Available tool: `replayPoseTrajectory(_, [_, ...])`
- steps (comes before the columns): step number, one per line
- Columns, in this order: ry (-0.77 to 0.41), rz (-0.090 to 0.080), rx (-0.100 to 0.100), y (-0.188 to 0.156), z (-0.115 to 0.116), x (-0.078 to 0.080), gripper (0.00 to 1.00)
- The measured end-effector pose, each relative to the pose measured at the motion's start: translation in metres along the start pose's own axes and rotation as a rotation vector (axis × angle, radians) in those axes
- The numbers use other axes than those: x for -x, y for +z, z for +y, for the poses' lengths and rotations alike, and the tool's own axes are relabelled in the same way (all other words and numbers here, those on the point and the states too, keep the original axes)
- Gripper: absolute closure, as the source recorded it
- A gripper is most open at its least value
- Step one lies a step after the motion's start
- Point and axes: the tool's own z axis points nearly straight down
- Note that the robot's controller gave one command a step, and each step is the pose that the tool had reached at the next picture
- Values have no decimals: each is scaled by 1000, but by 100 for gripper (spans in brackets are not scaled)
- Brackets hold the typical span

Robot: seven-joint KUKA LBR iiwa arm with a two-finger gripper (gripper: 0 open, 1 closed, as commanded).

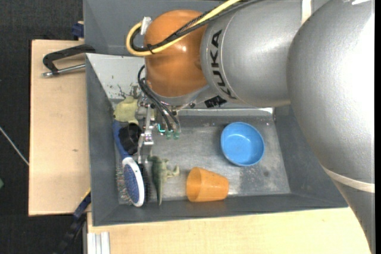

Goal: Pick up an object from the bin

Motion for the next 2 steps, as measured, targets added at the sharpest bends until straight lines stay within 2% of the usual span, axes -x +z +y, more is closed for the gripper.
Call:
replayPoseTrajectory(1, [66, -19, 4, 48, -5, 1, 0])
replayPoseTrajectory(2, [-455, -38, -8, 75, 8, 14, 0])
